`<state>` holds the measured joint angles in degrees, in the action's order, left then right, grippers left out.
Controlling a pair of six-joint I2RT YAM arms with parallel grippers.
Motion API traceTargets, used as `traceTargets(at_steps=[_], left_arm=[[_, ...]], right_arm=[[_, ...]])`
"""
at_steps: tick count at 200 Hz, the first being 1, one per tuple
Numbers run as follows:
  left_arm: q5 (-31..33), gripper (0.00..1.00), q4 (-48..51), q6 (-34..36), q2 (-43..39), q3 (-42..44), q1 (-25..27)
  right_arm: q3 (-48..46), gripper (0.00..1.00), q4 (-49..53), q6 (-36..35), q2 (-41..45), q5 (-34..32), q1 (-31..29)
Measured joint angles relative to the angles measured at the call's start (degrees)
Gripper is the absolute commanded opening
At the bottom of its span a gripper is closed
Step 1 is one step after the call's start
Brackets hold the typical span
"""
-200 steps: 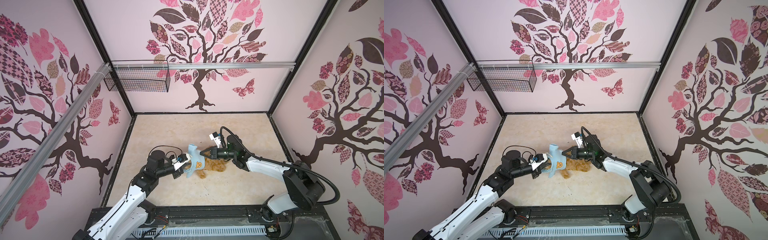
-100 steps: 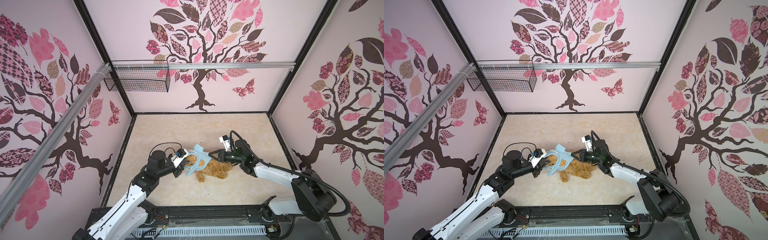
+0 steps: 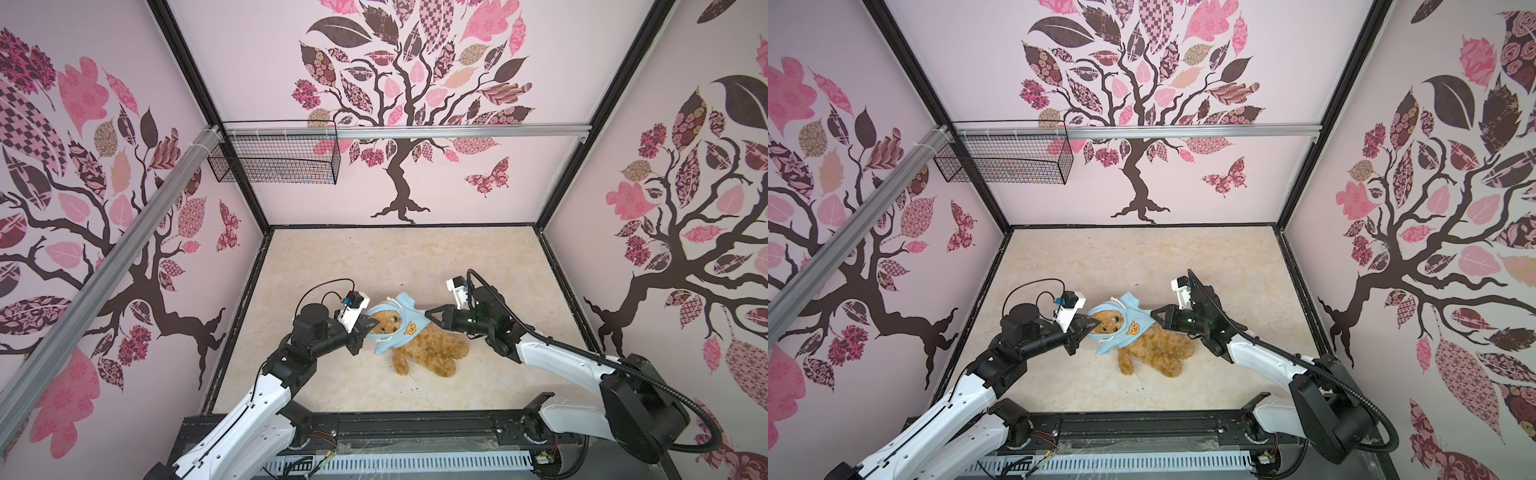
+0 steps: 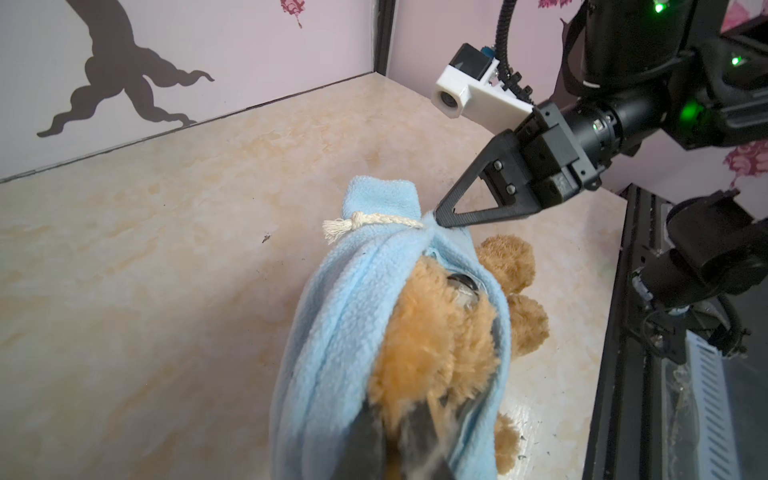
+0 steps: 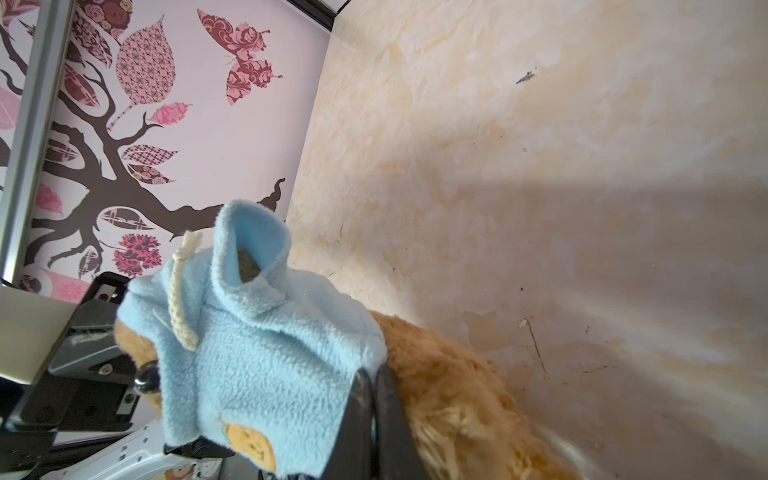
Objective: Dress the teddy bear
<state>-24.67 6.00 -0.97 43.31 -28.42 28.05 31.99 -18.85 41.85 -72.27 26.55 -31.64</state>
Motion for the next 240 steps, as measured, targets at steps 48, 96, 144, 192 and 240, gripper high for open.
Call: traceTargets(at_steps=[48, 96, 144, 192, 240], left_arm=[[1.68, 0.00, -1.62, -17.11, 1.75, 0.17, 0.61], [8.59, 0.00, 4.90, -38.18, 6.56, -2.86, 0.37], [8.57, 0.00, 6.14, -58.34, 8.24, -4.52, 0.22], [6.60, 0.00, 3.45, -73.61, 8.24, -4.44, -0.02], [5.07, 0.00, 0.66, -82.29, 8.00, -4.42, -0.04]], right_arm=[[3.17, 0.11, 0.74, -4.90, -6.71, 4.20, 3.87], [8.81, 0.30, 5.49, -11.58, -5.62, 2.25, 2.97], [1.07, 0.32, 3.72, -20.06, 6.86, -3.87, -7.69], [-10.47, 0.33, -5.79, -28.59, 10.49, -14.80, -24.11], [-12.98, 0.32, -21.46, -30.64, -0.72, -21.75, -27.65]])
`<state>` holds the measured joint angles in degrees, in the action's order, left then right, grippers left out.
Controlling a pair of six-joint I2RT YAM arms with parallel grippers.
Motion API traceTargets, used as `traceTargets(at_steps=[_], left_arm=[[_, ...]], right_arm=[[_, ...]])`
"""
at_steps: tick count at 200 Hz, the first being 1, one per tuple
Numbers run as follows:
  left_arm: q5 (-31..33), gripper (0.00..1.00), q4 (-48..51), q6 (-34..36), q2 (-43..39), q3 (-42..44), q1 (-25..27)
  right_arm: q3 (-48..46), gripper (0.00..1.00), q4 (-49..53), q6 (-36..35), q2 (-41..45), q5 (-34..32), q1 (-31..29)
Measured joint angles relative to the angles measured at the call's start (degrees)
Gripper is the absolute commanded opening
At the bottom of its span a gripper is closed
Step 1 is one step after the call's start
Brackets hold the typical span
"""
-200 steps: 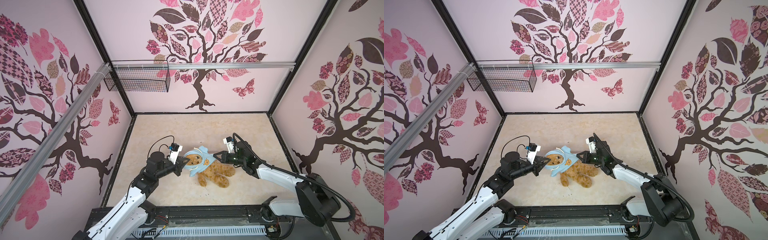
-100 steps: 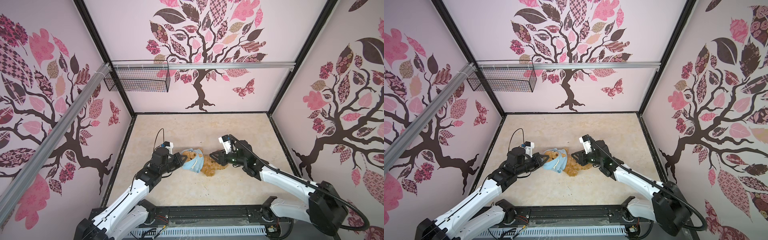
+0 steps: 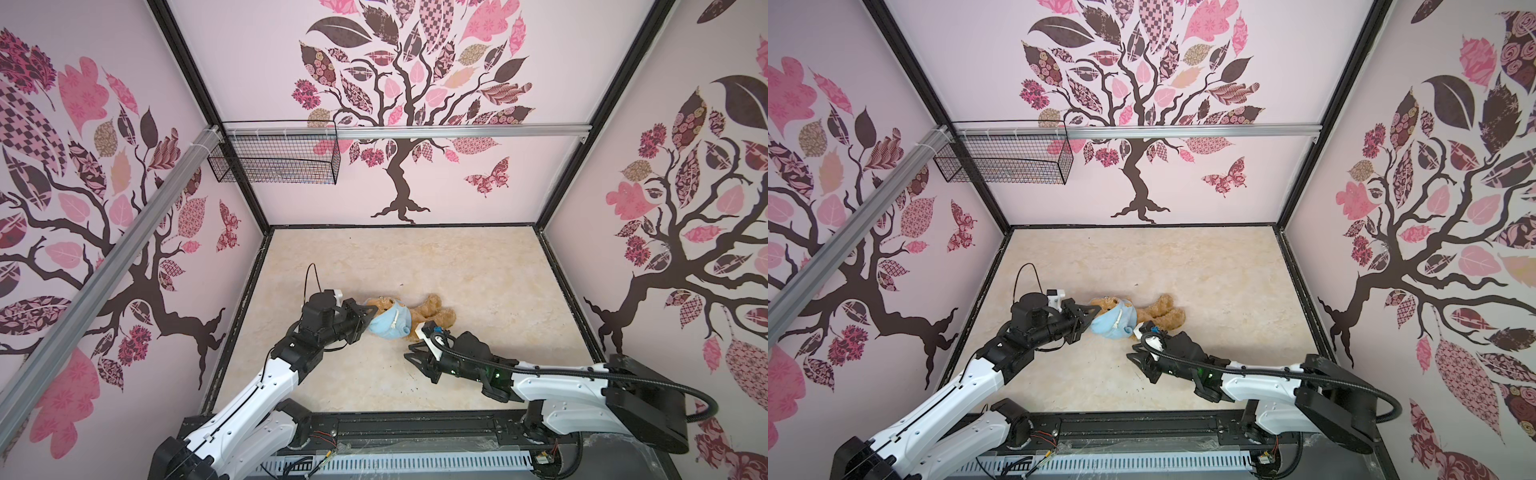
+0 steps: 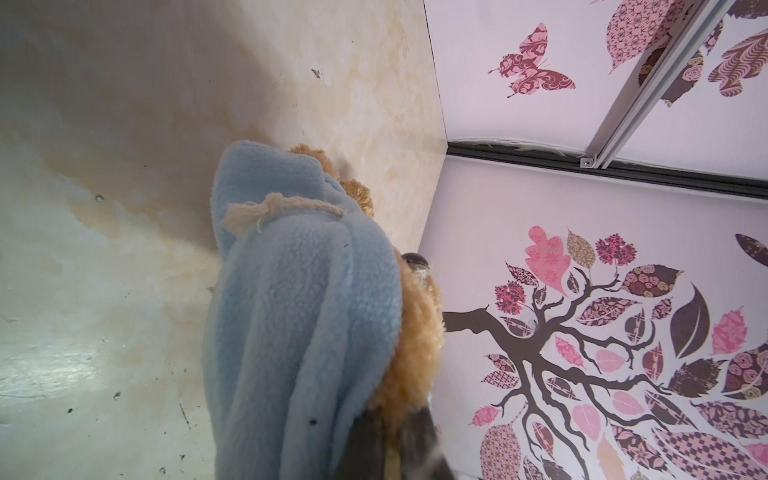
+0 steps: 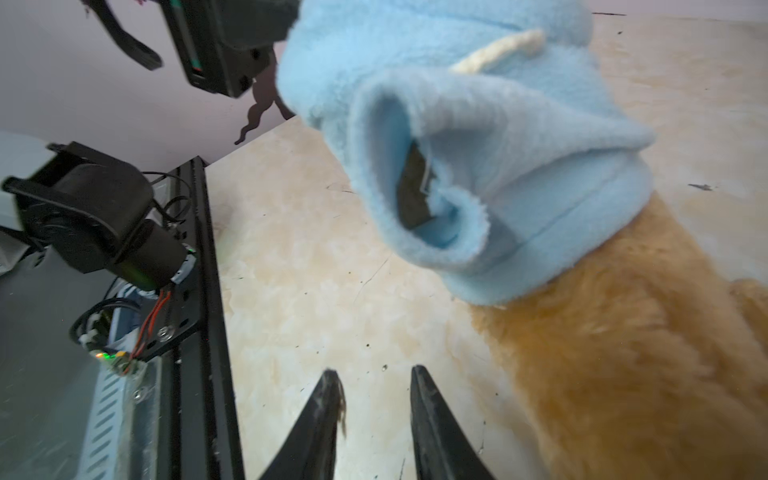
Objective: Dress the teddy bear
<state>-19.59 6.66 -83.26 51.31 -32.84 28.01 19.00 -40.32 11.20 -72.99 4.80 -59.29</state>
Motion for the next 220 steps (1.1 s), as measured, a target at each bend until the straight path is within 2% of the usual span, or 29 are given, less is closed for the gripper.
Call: traceTargets(at_steps=[63, 103, 148, 194, 220], left_arm=[[-0.85, 0.00, -0.74, -3.08, -0.35, 0.39, 0.00], [-1.44, 0.00, -1.51, -3.63, -0.24, 0.66, -0.02], [-1.70, 0.00, -2.64, -3.76, -0.15, 1.07, -0.17], [-1.95, 0.00, -4.11, -3.85, -0.02, 1.77, -0.24], [-1.92, 0.00, -4.09, -3.52, 0.28, 1.77, -0.24]], right_arm=[[0.11, 0.35, -14.45, 4.37, -11.54, -9.49, -0.17], [0.11, 0.35, -21.73, 5.97, -16.31, -12.50, -0.22], [0.66, 0.26, -26.18, 6.62, -18.75, -13.18, 0.13], [1.05, 0.00, -28.55, 8.13, -19.41, -13.66, 1.81], [0.92, 0.00, -28.55, 8.52, -19.34, -13.86, 2.54]])
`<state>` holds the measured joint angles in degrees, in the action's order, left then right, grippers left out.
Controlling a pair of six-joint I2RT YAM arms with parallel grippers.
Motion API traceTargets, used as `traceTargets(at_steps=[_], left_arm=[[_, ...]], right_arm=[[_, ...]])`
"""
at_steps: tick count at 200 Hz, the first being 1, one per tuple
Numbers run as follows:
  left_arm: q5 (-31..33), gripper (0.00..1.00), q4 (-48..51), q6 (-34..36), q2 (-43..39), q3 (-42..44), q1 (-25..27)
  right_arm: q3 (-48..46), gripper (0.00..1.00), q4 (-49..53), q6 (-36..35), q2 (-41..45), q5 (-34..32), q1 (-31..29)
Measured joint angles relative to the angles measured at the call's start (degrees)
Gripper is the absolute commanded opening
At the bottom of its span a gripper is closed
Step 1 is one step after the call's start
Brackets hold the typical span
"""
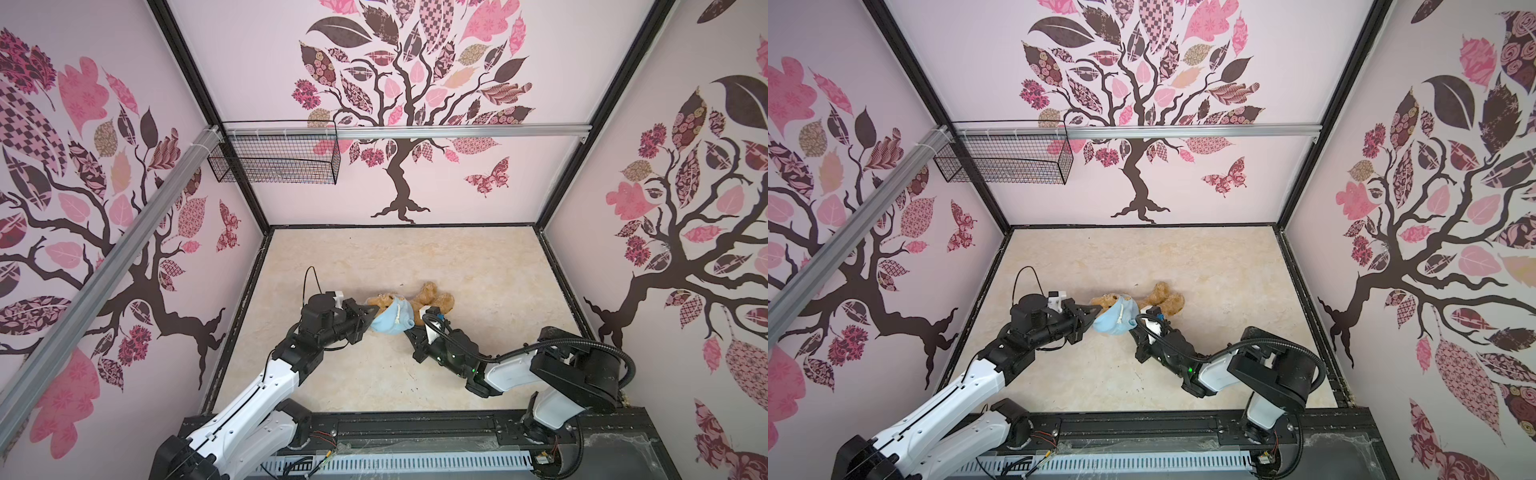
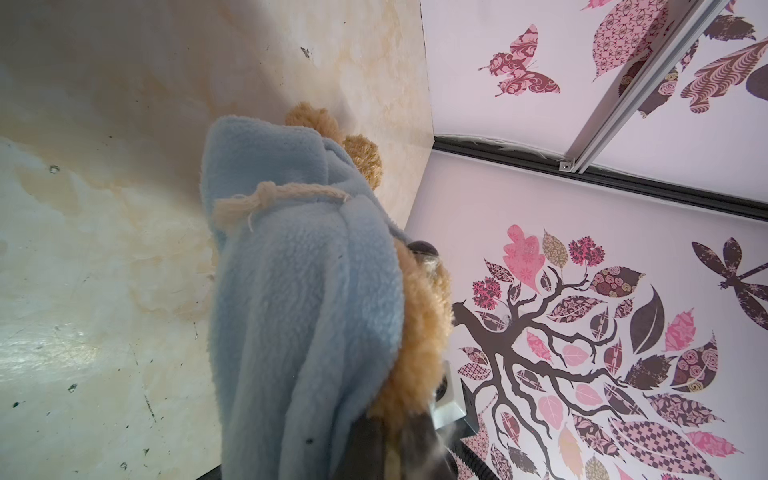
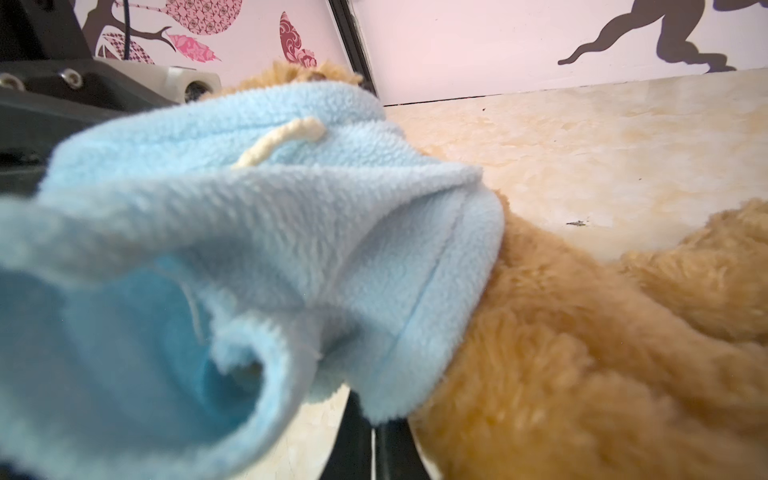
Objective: Dress the teddy bear
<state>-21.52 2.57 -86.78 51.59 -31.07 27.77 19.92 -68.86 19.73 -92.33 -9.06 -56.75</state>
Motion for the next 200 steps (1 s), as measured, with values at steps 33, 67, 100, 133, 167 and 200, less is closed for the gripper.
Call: traceTargets(at_steps=[33, 67, 100, 133, 167, 200], left_arm=[[-0.68, 0.00, 1.29, 2.64, 0.11, 0.00, -0.33], [-4.37, 0.00, 4.37, 6.38, 0.11, 0.00, -4.57], [-8.35, 0.00, 8.39, 11.08, 0.11, 0.00, -7.56], [-10.16, 0.00, 9.70, 14.88, 0.11, 0.00, -7.76], [-15.98, 0.00, 9.07, 19.89, 3.15, 0.00, -12.94], [-18.80, 0.00, 7.41, 22.75, 7.82, 0.00, -14.67]], right_arm=[[-1.88, 0.00, 2.75, 0.44, 2.93, -1.66, 0.55], [-5.33, 0.00, 8.83, 0.85, 8.79, -3.34, 3.91], [-6.80, 0.00, 16.35, 1.55, 14.49, -4.66, 5.57], [-5.84, 0.00, 23.85, 4.13, 17.75, -4.48, 8.85], [-4.31, 0.00, 28.44, 6.27, 20.39, 1.38, 15.37], [-0.57, 0.00, 31.50, 6.29, 17.05, 8.09, 18.62]])
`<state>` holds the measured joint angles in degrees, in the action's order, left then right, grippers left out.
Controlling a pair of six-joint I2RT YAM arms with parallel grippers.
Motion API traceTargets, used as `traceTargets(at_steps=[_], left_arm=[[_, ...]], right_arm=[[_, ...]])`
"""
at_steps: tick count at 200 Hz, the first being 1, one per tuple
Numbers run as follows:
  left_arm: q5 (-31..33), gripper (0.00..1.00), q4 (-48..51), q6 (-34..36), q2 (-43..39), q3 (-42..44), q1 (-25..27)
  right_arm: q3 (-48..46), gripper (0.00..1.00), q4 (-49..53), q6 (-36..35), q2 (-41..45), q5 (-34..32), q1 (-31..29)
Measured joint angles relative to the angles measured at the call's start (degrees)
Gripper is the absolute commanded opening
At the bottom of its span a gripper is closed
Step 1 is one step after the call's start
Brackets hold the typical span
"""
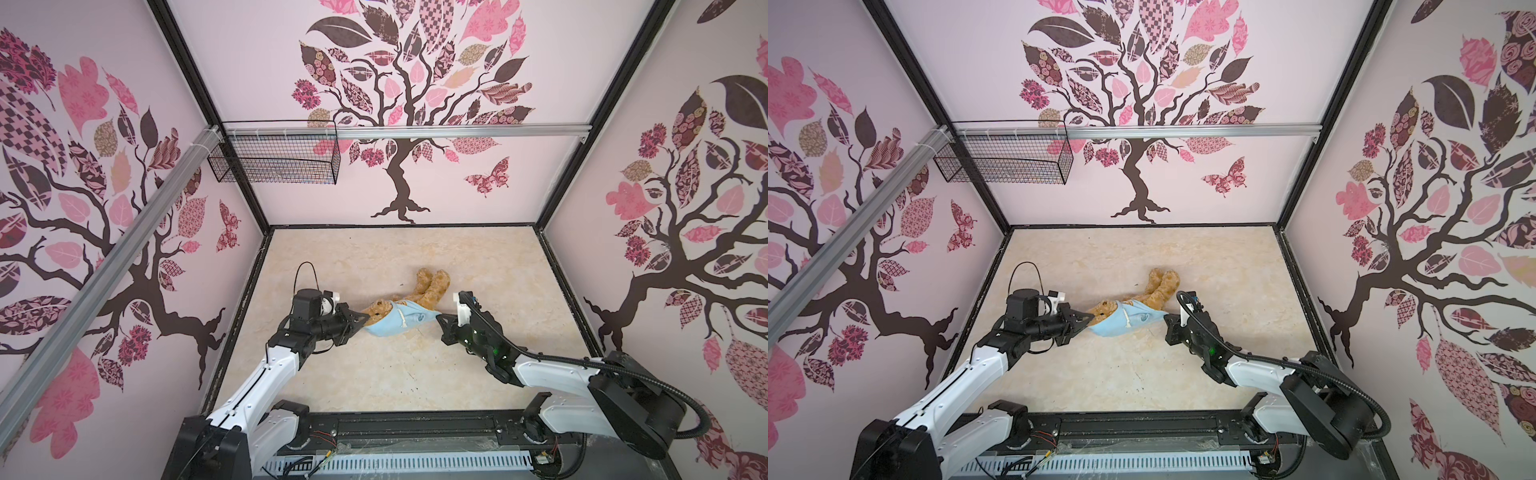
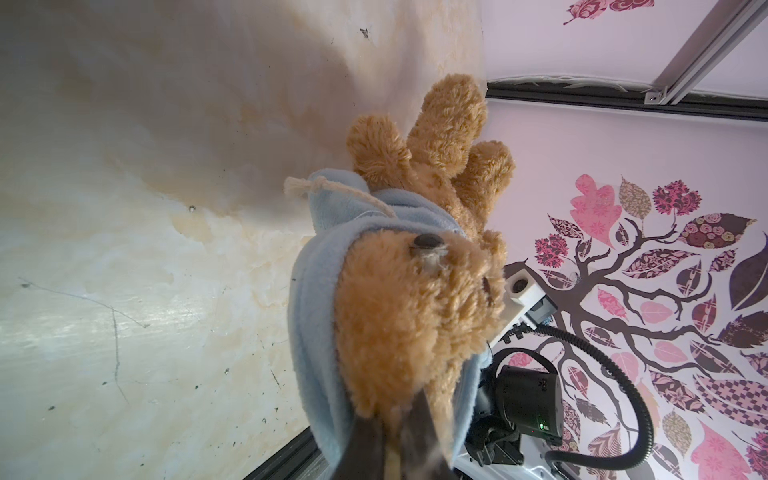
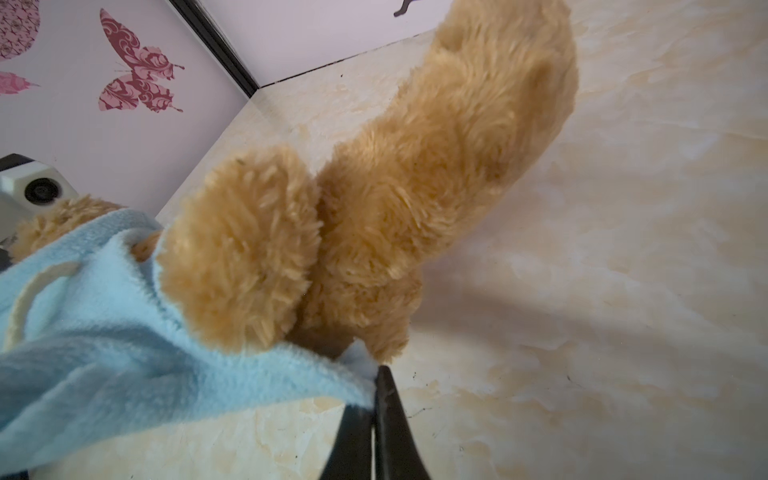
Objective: Dress the teddy bear
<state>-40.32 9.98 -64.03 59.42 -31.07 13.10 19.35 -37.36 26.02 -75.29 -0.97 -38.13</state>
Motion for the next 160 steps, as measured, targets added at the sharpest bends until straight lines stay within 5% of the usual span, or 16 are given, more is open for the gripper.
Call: traceTargets(at_steps=[13, 44, 95, 160], left_arm=[[0.92, 0.00, -1.31, -0.74, 0.59, 0.02, 0.94], [4.98, 0.00, -5.55, -6.45, 0.46, 1.27, 4.57], [12.98, 0.00, -7.04, -16.26, -4.22, 3.45, 6.60], [14.80, 0.00, -7.54, -20.22, -4.79, 3.45, 6.82]], right_arm=[[3.06, 0.00, 1.68, -0.48, -4.66, 2.95, 1.01], [7.52, 0.21, 6.43, -2.01, -11.45, 8.31, 2.27], [5.35, 0.46, 15.52, -0.63, -3.23, 8.70, 1.16], [4.87, 0.51, 16.20, 7.41, 6.47, 0.72, -16.33]])
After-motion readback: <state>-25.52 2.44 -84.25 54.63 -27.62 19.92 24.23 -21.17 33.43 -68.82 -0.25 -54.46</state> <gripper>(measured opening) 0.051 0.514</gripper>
